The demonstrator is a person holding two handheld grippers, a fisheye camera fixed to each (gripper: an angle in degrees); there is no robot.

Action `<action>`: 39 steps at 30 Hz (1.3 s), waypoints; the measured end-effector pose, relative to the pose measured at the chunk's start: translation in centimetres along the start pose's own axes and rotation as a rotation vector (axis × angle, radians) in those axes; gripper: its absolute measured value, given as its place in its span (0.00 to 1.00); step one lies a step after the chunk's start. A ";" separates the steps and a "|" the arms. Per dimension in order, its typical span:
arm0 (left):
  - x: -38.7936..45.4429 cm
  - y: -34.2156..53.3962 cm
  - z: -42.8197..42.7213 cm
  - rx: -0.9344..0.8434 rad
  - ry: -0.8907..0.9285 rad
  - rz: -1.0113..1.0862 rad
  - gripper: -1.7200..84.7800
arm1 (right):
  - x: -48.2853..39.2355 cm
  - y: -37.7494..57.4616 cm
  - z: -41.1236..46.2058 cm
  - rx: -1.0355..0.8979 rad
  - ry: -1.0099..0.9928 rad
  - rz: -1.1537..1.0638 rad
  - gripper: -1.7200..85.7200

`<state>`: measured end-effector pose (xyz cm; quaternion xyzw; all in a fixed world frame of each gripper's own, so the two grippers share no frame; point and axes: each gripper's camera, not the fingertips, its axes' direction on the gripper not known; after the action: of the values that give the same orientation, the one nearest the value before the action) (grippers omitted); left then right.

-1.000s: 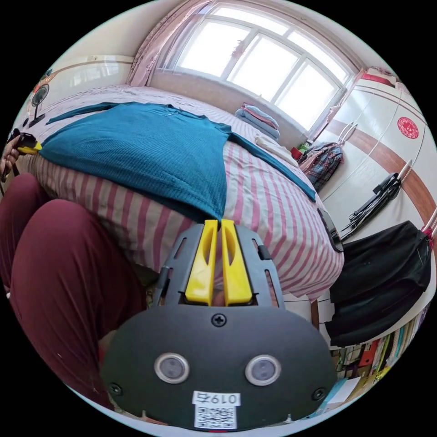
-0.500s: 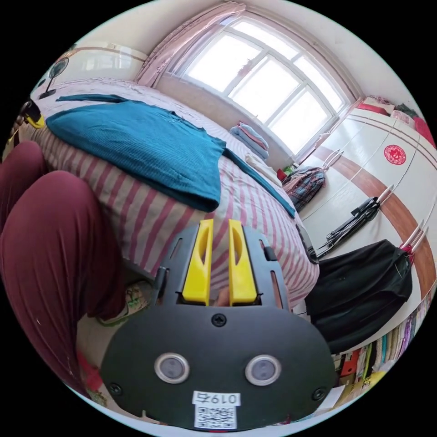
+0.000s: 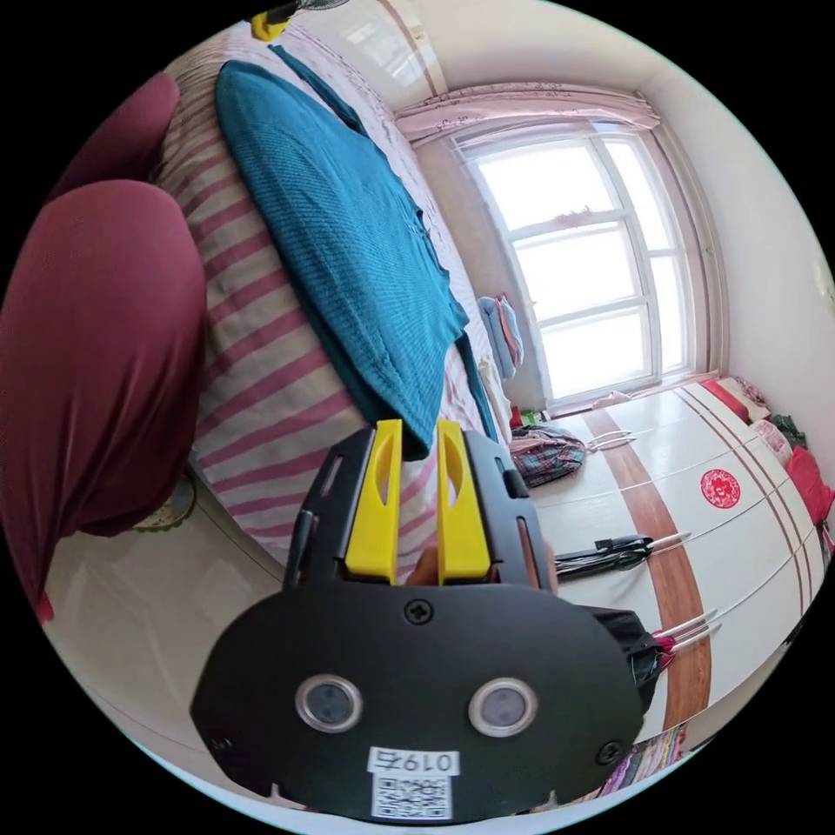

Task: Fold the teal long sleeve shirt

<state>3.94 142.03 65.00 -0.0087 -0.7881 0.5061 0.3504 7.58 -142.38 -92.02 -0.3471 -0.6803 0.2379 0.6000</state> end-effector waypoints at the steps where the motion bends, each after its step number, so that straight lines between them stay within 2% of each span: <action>1: 0.1 -0.1 0.1 -0.001 0.000 0.000 0.03 | -0.1 -0.1 0.1 0.008 0.012 -0.001 0.06; 3: 0.4 -0.5 0.6 -0.007 0.001 0.004 0.03 | 0.0 -0.2 0.0 0.022 0.020 0.002 0.02; 5: 0.7 -0.9 1.0 -0.006 -0.007 0.007 0.03 | 0.8 0.0 -0.3 0.033 -0.061 0.024 0.01; 9: 0.9 -2.1 1.8 0.000 -0.040 0.014 0.04 | 2.1 1.4 -0.6 0.006 -0.083 0.073 0.01; 14: -0.2 -3.2 4.2 -0.079 -0.078 0.002 0.04 | 2.4 4.0 0.7 -0.051 -0.142 0.128 0.01; 18: -0.3 -3.4 5.6 -0.122 -0.125 0.009 0.04 | 0.9 4.0 1.7 -0.040 -0.097 0.082 0.01; 22: -0.5 -3.7 5.3 -0.111 -0.152 0.000 0.03 | 0.8 4.4 2.5 -0.023 -0.043 0.096 0.02; 26: -0.7 -3.7 4.6 -0.081 -0.140 0.010 0.04 | 2.4 6.8 2.3 0.033 -0.141 0.159 0.07; 30: -1.4 -3.5 3.2 -0.004 -0.118 -0.007 0.04 | 3.9 10.2 2.6 0.037 -0.182 0.229 0.08; 33: -2.5 -3.4 2.9 0.001 -0.139 -0.046 0.05 | 5.9 13.2 3.6 0.022 -0.219 0.358 0.06; 36: -3.6 -3.5 2.8 0.022 -0.127 -0.087 0.07 | 10.1 16.1 6.4 0.002 -0.366 0.633 0.06; 39: -4.6 -3.7 2.6 0.055 -0.065 -0.114 0.09 | 13.5 19.0 10.6 -0.015 -0.576 0.888 0.10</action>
<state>7.15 136.44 64.87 0.0622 -0.7840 0.5070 0.3527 0.20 -118.90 -99.00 -0.5266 -0.6069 0.5500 0.2276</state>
